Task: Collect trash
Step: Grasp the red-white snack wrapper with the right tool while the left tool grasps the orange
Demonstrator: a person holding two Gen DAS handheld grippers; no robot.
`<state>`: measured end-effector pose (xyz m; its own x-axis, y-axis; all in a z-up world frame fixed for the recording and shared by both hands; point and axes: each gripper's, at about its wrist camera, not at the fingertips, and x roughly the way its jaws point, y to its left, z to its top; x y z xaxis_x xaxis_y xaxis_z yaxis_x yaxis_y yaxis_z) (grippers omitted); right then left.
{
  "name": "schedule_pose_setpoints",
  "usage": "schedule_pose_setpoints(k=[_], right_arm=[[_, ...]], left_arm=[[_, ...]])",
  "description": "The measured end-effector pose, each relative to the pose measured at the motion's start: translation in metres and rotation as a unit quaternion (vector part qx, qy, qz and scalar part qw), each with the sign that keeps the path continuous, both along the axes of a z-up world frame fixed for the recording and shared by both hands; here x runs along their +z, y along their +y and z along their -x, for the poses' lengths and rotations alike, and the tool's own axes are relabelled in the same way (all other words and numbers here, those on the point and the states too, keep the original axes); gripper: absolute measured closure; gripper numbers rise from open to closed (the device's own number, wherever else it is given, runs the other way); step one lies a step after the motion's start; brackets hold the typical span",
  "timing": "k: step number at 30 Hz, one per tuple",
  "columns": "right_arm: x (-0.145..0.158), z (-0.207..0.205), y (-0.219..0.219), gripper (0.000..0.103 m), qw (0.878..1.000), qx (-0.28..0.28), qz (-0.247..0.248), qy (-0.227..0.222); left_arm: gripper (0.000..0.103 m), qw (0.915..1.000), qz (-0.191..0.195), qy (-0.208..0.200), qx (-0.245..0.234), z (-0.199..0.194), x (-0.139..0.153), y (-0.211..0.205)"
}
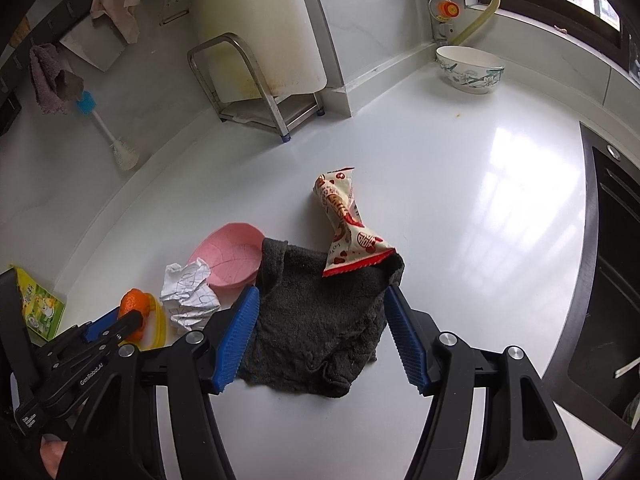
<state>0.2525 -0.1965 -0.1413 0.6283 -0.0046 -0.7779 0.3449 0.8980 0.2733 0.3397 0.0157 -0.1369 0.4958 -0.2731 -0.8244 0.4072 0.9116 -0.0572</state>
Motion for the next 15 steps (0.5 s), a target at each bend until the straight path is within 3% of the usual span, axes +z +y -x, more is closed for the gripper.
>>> schedule_pose_setpoints(k=[8, 15], right_arm=[[0.003, -0.024, -0.019, 0.041, 1.0, -0.013, 0.021, 0.001], [-0.013, -0.058, -0.026, 0.041, 0.997, -0.012, 0.055, 0.046]], left_arm=[[0.074, 0.9999, -0.002, -0.013, -0.006, 0.002, 0.012, 0.0], [0.074, 0.9999, -0.001, -0.013, -0.004, 0.004, 0.017, 0.005]])
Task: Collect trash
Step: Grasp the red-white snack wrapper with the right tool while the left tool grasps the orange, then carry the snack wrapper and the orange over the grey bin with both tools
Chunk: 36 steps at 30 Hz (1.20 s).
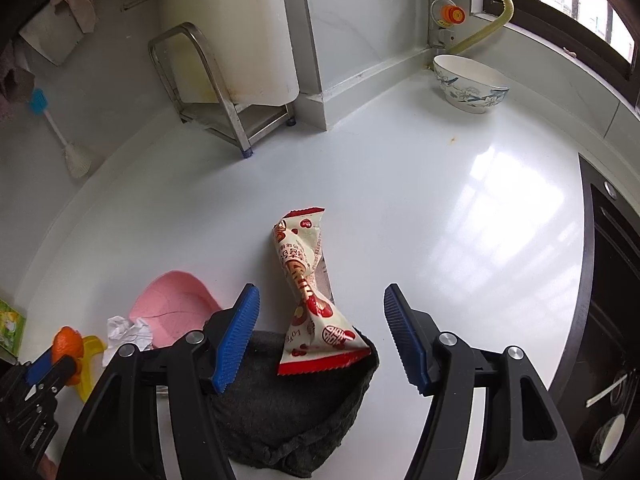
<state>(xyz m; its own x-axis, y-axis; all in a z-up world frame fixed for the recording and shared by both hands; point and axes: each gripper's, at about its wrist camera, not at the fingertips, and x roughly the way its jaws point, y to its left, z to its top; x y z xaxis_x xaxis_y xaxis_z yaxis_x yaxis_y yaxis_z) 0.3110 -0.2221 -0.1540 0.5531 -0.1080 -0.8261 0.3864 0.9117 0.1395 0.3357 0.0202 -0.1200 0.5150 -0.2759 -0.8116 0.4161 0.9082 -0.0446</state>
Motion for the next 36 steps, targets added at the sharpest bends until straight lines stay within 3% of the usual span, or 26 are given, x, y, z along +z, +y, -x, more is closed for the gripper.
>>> schedule_pose_setpoints(k=[4, 8, 9, 14, 23, 36], right_arm=[[-0.01, -0.015, 0.002, 0.044, 1.0, 0.01, 0.012, 0.027], [-0.019, -0.026, 0.004, 0.07, 0.998, 0.025, 0.015, 0.053], [-0.02, -0.026, 0.004, 0.07, 0.998, 0.026, 0.012, 0.055], [-0.007, -0.021, 0.004, 0.078, 0.999, 0.028, 0.004, 0.029], [0.032, 0.02, -0.003, 0.08, 0.999, 0.014, -0.026, -0.023], [0.062, 0.133, 0.013, 0.08, 0.997, 0.013, -0.06, -0.048]], left_arm=[[0.074, 1.0, -0.001, -0.002, 0.002, 0.002, 0.004, 0.004], [0.074, 1.0, -0.002, -0.006, 0.006, 0.004, 0.009, 0.01], [0.074, 1.0, -0.002, -0.006, 0.007, 0.004, 0.01, 0.011], [0.074, 0.9999, 0.001, -0.009, 0.009, 0.008, 0.016, 0.014], [0.074, 0.9997, 0.003, -0.023, -0.002, 0.03, 0.035, 0.013], [0.074, 0.9989, 0.014, -0.027, -0.036, 0.105, 0.057, -0.015]])
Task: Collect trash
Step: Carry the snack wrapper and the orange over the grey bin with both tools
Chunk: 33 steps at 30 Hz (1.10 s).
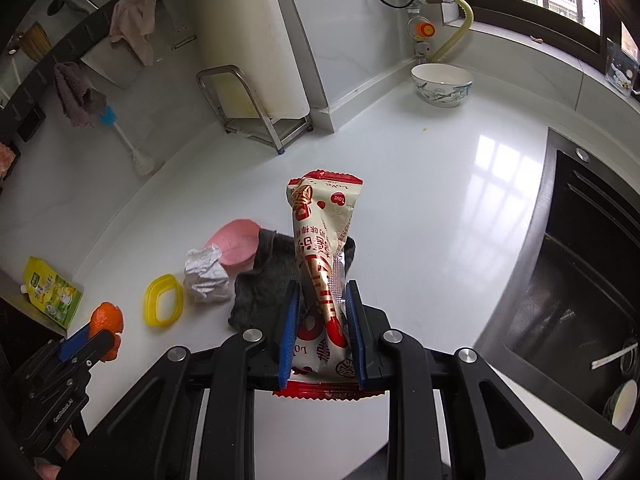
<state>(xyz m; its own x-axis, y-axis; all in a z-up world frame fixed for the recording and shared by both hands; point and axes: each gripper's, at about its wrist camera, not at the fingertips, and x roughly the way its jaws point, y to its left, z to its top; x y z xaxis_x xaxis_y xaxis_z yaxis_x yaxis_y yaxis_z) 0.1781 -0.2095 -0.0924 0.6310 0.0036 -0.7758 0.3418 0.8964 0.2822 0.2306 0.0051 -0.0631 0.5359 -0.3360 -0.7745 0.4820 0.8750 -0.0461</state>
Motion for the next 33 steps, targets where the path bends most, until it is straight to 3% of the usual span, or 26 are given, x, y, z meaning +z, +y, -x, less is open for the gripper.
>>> schedule_pose_setpoints(k=[12, 19, 33], right_arm=[[-0.006, 0.127, -0.005, 0.08, 0.999, -0.003, -0.026, 0.036], [-0.022, 0.192, -0.019, 0.08, 0.998, -0.011, -0.043, 0.05], [-0.067, 0.256, -0.039, 0.08, 0.992, 0.017, -0.074, 0.103]], left_arm=[[0.074, 0.9976, 0.011, 0.01, -0.068, 0.092, 0.009, -0.061], [0.074, 0.9949, -0.011, 0.018, -0.098, 0.141, -0.001, -0.096], [0.074, 0.9884, -0.05, 0.054, -0.133, 0.212, -0.044, -0.14]])
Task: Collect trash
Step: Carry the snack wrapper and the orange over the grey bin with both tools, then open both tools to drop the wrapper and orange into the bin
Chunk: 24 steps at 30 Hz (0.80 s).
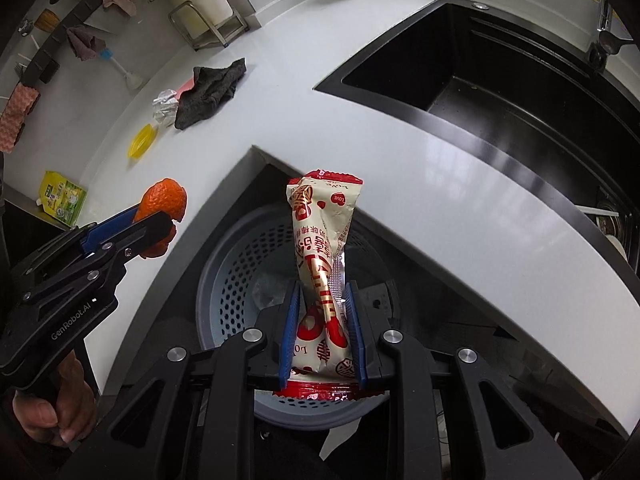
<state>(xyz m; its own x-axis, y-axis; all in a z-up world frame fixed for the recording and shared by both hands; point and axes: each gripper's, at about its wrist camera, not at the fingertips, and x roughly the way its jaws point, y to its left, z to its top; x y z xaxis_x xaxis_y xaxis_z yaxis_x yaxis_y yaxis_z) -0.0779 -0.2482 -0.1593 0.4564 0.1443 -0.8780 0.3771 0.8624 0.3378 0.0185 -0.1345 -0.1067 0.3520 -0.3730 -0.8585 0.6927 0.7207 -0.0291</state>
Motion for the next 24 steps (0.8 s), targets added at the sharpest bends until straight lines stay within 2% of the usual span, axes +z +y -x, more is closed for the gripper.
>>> schedule_pose_setpoints(k=[5, 12, 21, 24], right_arm=[[-0.023, 0.002, 0.0, 0.08, 0.999, 0.025, -0.01, 0.028], [-0.042, -0.003, 0.003, 0.08, 0.997, 0.05, -0.026, 0.044], [-0.053, -0.013, 0.015, 0.08, 0.995, 0.083, -0.03, 0.054], [-0.052, -0.016, 0.018, 0.071, 0.994, 0.091, -0.028, 0.052]], left_arm=[[0.074, 0.9997, -0.016, 0.019, 0.007, 0.011, -0.022, -0.005], [0.072, 0.9985, -0.031, 0.031, 0.034, 0.013, -0.038, 0.001], [0.065, 0.9969, -0.04, 0.034, 0.059, 0.016, -0.04, 0.015], [0.061, 0.9968, -0.036, 0.03, 0.065, 0.017, -0.037, 0.019]])
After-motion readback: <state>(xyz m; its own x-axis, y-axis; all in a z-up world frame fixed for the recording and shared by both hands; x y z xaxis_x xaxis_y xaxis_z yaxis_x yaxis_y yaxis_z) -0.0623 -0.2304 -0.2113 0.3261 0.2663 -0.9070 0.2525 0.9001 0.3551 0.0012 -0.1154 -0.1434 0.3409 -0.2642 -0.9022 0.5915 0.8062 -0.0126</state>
